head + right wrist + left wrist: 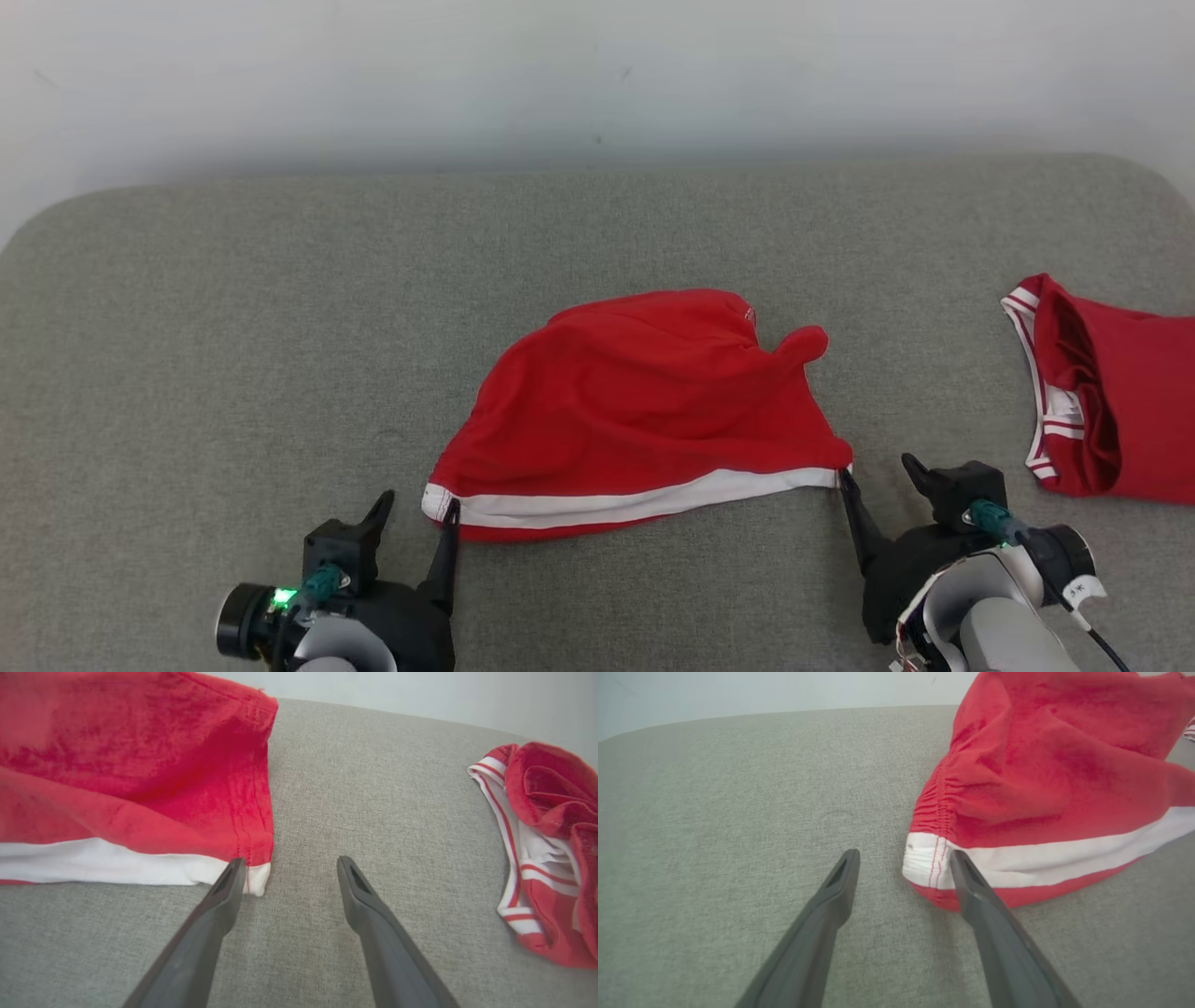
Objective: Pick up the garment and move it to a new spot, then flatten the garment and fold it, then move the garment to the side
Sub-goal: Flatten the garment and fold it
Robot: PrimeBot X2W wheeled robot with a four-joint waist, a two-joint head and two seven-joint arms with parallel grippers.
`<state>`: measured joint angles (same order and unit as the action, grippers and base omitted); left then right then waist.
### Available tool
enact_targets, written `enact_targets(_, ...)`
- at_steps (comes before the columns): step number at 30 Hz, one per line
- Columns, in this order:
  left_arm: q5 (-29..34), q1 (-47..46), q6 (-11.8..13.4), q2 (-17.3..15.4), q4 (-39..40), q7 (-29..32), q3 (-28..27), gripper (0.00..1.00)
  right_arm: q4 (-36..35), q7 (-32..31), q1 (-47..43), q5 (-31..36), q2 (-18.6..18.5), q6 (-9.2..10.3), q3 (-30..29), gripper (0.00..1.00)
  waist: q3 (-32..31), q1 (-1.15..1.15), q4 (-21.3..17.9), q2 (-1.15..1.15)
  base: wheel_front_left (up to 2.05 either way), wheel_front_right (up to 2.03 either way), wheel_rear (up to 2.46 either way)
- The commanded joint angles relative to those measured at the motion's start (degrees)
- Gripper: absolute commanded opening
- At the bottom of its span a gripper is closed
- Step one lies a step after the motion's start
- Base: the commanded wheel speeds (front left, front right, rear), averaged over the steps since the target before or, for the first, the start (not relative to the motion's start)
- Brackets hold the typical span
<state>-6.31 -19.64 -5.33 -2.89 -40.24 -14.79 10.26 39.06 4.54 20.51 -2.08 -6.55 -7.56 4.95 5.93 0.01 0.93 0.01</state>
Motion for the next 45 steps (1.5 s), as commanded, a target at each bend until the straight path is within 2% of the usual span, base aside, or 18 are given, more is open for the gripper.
enact_targets(1, -0.27, -0.88, 0.26, -0.04, -0.30, -0.12, 0.15, 1.00, 0.60, 0.05, 0.61, 0.05, -0.23, 0.15, 0.35, 1.00, 1.60, -0.01, 0.05, -0.01, 0.00, 0.00, 0.00)
enact_targets(9, -3.82, -5.77, 1.59, -0.04, -5.04, -0.31, 2.59, 1.00, 9.01, 1.10, 6.10, -1.85, -0.06, 0.15, 5.96, 1.00, 3.62, -0.01, 0.90, -0.01, 0.00, 0.00, 0.00)
enact_targets(13, -4.76, -6.49, 1.23, -0.03, -5.17, -0.41, 3.93, 1.00, 11.84, 2.15, 7.03, -3.36, -0.15, 0.14, 7.89, 1.00, 3.90, -0.01, 1.12, -0.01, 0.00, 0.00, 0.00)
enact_targets(14, -4.85, -6.51, 0.99, -0.03, -5.28, -0.36, 4.35, 0.92, 12.46, 2.22, 7.16, -3.58, -0.16, 0.14, 8.24, 0.96, 3.93, -0.01, 1.15, -0.01, 0.00, 0.00, 0.00)
enact_targets(15, -5.10, -6.44, 0.80, -0.03, -5.20, -0.38, 4.61, 0.68, 13.13, 2.38, 7.34, -3.80, -0.13, 0.14, 8.57, 0.89, 3.95, -0.01, 1.16, -0.01, 0.00, 0.00, 0.00)
enact_targets(16, -5.18, -6.28, 0.81, -0.03, -5.30, -0.38, 4.90, 0.25, 13.74, 2.53, 7.51, -4.08, -0.16, 0.14, 8.77, 0.80, 3.98, -0.01, 1.15, -0.01, 0.00, 0.00, 0.00)
enact_targets(17, -5.14, -6.16, 0.54, -0.03, -5.51, -0.38, 5.23, 0.00, 14.35, 2.51, 7.62, -4.31, -0.24, 0.14, 8.92, 0.78, 3.99, -0.01, 1.14, -0.01, 0.00, 0.00, 0.00)
enact_targets(18, -5.38, -6.07, 0.28, -0.04, -5.81, -0.39, 5.43, 0.00, 14.90, 2.54, 7.63, -4.49, -0.29, 0.14, 9.09, 0.58, 4.00, -0.01, 1.11, -0.01, 0.00, 0.00, 0.00)
enact_targets(20, -5.85, -6.04, 0.24, -0.06, -6.34, -0.39, 5.73, 0.00, 16.02, 2.56, 7.79, -5.01, -0.28, 0.15, 9.18, 0.36, 4.05, -0.01, 1.06, -0.01, 0.00, 0.00, 0.00)
enact_targets(21, -5.93, -6.08, 0.07, -0.05, -6.73, -0.38, 6.02, 0.00, 16.51, 2.53, 7.84, -5.11, -0.34, 0.15, 9.23, 0.02, 4.05, -0.01, 1.03, -0.01, 0.00, 0.00, 0.00)
enact_targets(27, -7.22, -7.05, -0.58, -0.03, -4.70, -0.29, 6.91, 0.00, 15.97, 5.61, 9.11, -7.14, -0.28, 0.15, 9.26, 0.00, 3.75, -0.01, 0.84, -0.01, 0.00, 0.00, 0.00)
enact_targets(31, -11.88, -7.17, -1.22, -0.04, 0.00, -0.29, 6.00, 0.00, 12.61, 6.86, 10.29, -10.81, -0.36, 0.15, 9.27, 0.00, 3.22, -0.01, 0.75, -0.01, 0.00, 0.00, 0.00)
enact_targets(34, -16.15, -8.89, -1.72, -0.01, 3.32, -0.10, 6.70, 0.00, 9.05, 4.30, 10.66, -15.25, -0.46, 0.15, 10.23, 0.00, 2.88, -0.01, 0.49, -0.01, 0.00, 0.00, 0.00)
enact_targets(38, -22.05, -12.74, -2.10, -0.60, 8.14, 4.36, 7.43, 0.00, -0.50, -2.00, 13.18, -23.98, -2.09, 0.15, 12.83, 0.00, 3.41, -0.01, -0.79, -0.01, 0.00, 0.00, 0.00)
enact_targets(39, -22.05, -12.74, -2.10, -0.60, 8.14, 4.36, 7.43, 0.00, -0.50, -2.00, 13.18, -23.98, -2.09, 0.15, 12.83, 0.00, 3.41, -0.01, -0.79, -0.01, 0.00, 0.00, 0.00)
enact_targets(45, -34.17, -21.80, -2.06, -3.93, 16.51, 15.30, 6.44, 0.00, -14.56, -11.51, 21.46, -32.12, -6.69, 0.14, 13.09, 0.00, 6.60, -0.01, -4.12, -0.01, 0.00, 0.00, 0.00)
